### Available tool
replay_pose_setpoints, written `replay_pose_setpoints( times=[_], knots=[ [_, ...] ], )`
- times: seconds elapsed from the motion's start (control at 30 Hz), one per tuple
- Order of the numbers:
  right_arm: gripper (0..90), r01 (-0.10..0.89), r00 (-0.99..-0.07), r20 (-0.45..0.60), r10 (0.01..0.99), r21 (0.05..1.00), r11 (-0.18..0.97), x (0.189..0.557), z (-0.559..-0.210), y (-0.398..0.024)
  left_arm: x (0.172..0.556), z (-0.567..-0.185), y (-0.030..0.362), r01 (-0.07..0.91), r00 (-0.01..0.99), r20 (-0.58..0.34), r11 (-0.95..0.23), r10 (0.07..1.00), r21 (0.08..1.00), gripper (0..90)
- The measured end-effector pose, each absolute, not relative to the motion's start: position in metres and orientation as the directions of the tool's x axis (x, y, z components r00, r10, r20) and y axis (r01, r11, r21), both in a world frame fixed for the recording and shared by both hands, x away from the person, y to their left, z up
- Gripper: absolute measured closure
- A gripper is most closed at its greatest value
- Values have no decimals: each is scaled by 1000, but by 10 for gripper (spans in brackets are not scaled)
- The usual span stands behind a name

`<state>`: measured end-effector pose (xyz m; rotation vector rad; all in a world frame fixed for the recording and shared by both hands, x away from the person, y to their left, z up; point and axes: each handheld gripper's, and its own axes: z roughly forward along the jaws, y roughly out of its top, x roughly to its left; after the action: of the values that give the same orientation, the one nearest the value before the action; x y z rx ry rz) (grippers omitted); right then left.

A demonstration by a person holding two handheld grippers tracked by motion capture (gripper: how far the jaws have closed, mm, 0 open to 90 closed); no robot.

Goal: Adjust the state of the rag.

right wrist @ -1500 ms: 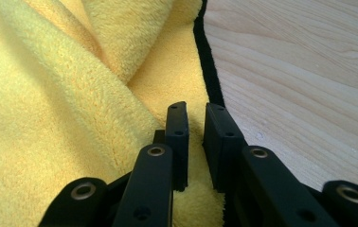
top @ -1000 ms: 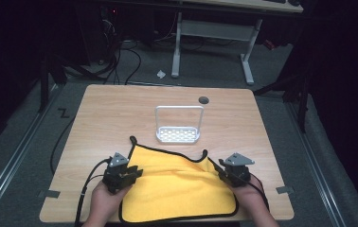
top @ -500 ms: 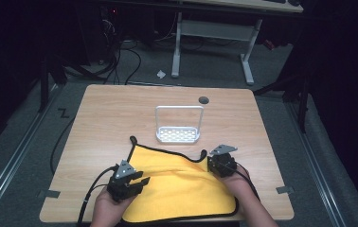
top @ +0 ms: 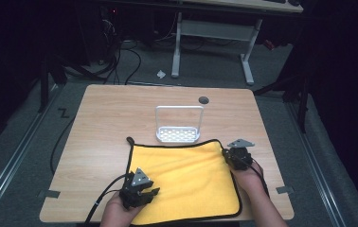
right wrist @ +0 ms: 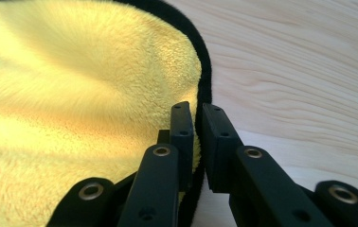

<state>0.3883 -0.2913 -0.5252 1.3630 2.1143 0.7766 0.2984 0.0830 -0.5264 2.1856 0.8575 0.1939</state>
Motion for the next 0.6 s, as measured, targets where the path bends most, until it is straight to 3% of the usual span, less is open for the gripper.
replay_pose_setpoints(
  times=[0.2,0.23,0.27,0.33,0.4,0.47,0.6],
  knots=[
    [829,642,-329,-120,937,699,315,389,-525,-304,292,-526,78,509,781,-139,-493,609,705,629],
    [809,641,-326,-139,935,694,327,387,-525,-304,294,-526,79,518,779,-155,-485,607,705,625],
    [708,636,-320,-166,933,692,342,382,-524,-302,298,-523,82,519,777,-165,-472,607,712,613],
    [686,628,-322,-171,931,698,346,380,-522,-301,301,-520,85,515,773,-159,-460,615,723,606],
    [607,593,-328,-149,933,736,326,370,-512,-296,312,-515,96,519,752,-166,-417,638,746,593],
    [583,570,-351,-122,928,759,315,362,-507,-290,330,-515,113,556,700,-200,-347,686,756,582],
    [581,557,-392,-118,913,759,337,350,-507,-279,345,-519,123,566,670,-201,-317,714,761,585]
  ],
)
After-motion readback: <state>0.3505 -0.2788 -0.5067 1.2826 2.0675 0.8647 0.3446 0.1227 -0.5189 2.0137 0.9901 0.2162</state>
